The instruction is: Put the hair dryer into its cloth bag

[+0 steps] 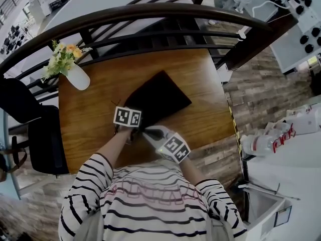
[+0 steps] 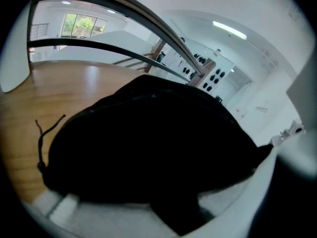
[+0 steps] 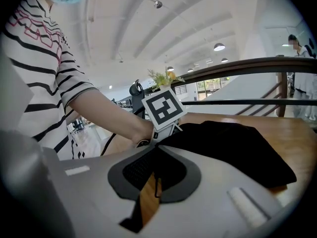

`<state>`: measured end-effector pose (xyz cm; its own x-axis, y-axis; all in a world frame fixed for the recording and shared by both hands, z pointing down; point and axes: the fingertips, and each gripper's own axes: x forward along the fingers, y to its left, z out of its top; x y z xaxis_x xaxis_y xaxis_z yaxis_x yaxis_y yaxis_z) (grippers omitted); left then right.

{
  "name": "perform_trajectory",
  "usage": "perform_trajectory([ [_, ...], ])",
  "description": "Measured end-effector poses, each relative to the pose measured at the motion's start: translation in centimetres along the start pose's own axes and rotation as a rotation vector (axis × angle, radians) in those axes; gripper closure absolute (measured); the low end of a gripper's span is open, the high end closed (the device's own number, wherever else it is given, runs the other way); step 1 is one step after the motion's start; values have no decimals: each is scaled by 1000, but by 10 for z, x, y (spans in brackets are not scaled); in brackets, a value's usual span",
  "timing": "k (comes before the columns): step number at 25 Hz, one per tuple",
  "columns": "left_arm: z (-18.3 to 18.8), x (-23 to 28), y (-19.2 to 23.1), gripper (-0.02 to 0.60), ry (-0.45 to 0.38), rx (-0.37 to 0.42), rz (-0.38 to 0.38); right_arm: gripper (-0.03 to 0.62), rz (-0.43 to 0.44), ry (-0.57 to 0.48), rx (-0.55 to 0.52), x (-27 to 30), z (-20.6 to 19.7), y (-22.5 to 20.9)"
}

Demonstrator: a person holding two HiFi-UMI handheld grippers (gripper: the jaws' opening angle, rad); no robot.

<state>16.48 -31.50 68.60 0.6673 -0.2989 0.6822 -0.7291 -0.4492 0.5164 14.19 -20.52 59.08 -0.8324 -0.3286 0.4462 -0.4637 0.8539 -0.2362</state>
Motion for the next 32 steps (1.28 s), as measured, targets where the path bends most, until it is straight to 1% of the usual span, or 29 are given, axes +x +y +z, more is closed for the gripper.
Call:
perform_trajectory([
  [3,5,6,2,405,-6,16,24,583,0,1,10,-1,-3,-7],
  [8,12,4,1,392,-21,87,43,582,-9,2,34,-1,-2,-11],
  [13,11,-13,-2,319,-52,148,45,582,-45,-11,40,4,-4,-12],
  [15,11,-23,2,310,-79,153,58,582,-62,-11,41,5,-3,-10],
  [18,7,-46,10,302,-120,136,78,582,-99,-6,38,9,-4,-4],
  [25,-15,-105,29,301,-186,113,117,580,-246,56,11,21,-18,9],
  [32,-37,-163,38,302,-234,134,138,572,-451,113,44,29,-28,18],
])
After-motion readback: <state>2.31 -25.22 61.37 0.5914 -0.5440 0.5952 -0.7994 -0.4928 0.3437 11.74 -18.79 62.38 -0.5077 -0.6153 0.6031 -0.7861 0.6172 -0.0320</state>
